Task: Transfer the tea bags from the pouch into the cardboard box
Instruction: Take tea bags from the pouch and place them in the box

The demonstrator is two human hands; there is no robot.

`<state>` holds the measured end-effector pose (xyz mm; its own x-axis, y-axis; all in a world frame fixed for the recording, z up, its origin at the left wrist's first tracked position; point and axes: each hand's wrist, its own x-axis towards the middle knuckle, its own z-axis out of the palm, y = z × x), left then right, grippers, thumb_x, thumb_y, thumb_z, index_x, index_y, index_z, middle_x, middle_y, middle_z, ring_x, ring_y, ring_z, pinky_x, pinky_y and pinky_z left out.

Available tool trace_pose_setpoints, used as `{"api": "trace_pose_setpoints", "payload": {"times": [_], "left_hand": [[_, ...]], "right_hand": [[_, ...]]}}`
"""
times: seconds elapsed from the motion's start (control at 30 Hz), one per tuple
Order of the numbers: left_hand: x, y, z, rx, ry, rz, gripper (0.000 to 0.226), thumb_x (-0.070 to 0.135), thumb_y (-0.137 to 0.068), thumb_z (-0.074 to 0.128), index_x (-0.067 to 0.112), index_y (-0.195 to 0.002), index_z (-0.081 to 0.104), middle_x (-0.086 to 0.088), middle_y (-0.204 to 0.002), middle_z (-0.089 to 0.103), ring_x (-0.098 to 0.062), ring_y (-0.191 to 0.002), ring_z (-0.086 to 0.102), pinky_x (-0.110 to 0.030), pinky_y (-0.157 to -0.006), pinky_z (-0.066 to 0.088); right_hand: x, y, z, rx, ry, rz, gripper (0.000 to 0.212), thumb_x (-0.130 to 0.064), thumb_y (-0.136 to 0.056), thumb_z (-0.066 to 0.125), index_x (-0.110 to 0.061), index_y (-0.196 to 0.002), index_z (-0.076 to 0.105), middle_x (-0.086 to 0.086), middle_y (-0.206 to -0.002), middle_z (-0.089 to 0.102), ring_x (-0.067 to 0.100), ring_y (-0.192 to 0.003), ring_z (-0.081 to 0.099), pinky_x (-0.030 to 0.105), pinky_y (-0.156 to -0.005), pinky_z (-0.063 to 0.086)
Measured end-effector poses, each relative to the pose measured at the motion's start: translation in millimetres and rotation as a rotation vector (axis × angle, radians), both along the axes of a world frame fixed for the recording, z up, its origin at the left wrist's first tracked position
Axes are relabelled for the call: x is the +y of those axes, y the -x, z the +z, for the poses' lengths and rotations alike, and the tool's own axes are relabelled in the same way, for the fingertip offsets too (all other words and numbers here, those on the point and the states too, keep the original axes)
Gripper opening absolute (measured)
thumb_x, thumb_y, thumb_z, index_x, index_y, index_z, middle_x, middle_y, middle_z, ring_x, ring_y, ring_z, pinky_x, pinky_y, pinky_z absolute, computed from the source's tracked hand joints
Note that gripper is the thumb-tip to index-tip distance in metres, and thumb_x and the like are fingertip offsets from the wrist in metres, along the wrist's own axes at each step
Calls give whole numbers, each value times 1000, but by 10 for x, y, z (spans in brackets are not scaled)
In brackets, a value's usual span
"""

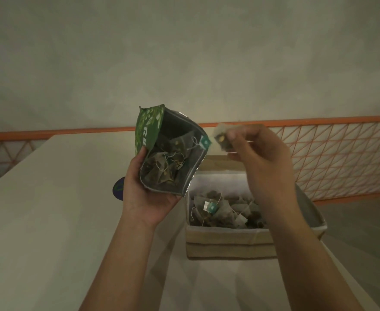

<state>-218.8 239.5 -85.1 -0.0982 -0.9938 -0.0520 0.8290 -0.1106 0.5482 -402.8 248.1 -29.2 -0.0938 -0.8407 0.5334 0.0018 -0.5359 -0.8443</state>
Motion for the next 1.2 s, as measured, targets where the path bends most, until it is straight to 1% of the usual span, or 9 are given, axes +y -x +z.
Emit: {"api": "trace_pose_setpoints", "payload": {"times": [0.1,0.17,0.43,0.67,0.77,0.87,0.97,1.07,1.2], "left_hand": [[16,20,1,0,6,1,51,57,-93,50,17,-102,81,-10,-117,73,-28,-93,73,-32,-73,60],[11,22,4,5,10,4,51,57,-92,51,17,-108,79,-11,-119,73,-29,-94,73,-35,-74,61],[6,28,7,19,0,-4,49,55,-90,54,16,-104,80,-10,-123,70,-29,-98,71,-35,-74,61],[3,12,6,-12,4,14,49,57,-90,53,18,-100,81,-9,-118,72,-28,-94,73,-34,-76,59],[1,16,-10,-11,6,21,50,56,-91,52,18,-100,81,-9,-120,72,-28,-95,73,-34,-76,60],[6,20,-18,-5,0,33,49,56,-91,53,17,-99,82,-10,-120,73,-28,-96,73,-34,-80,59],[4,24,-11,-16,-4,44,50,56,-92,52,18,-98,82,-10,-120,73,-28,-97,73,-35,-81,58],[10,36,0,-13,-2,48,50,56,-91,52,17,-96,83,-10,-118,74,-28,-94,74,-34,-81,59],[8,36,-5,-19,1,59,50,56,-91,51,17,-96,83,-10,-118,73,-28,-94,73,-34,-80,58]], "right_hand": [[40,136,-37,-91,8,-49,15,-19,-94,61,-5,-98,67,8,-92,72,20,-85,68,24,-72,55],[46,190,-130,-48,-37,-91,15,-21,-95,59,-9,-97,67,9,-90,71,19,-82,66,17,-67,52],[-67,213,-533,502,-261,-214,13,-36,-90,62,-26,-97,68,-12,-81,67,1,-69,64,14,-58,50],[-61,302,-413,345,-153,-162,10,-22,-96,56,-25,-99,64,-11,-91,67,-2,-77,61,10,-63,50],[-120,333,-503,665,-236,-191,17,-25,-93,60,-34,-108,60,-14,-110,62,0,-95,58,27,-82,54],[-153,310,-544,909,-281,-196,23,-32,-91,63,-35,-114,63,-8,-126,51,16,-115,48,39,-98,46],[-172,240,-468,955,-345,-80,14,-38,-88,65,-34,-101,69,-10,-114,60,10,-100,56,32,-89,51],[-157,169,-420,1137,-473,105,25,-45,-81,72,-30,-101,70,-13,-100,60,8,-90,55,26,-82,47],[-193,164,-430,1307,-520,95,11,-26,-84,71,-19,-93,66,-3,-97,63,13,-83,55,26,-79,46]]}}
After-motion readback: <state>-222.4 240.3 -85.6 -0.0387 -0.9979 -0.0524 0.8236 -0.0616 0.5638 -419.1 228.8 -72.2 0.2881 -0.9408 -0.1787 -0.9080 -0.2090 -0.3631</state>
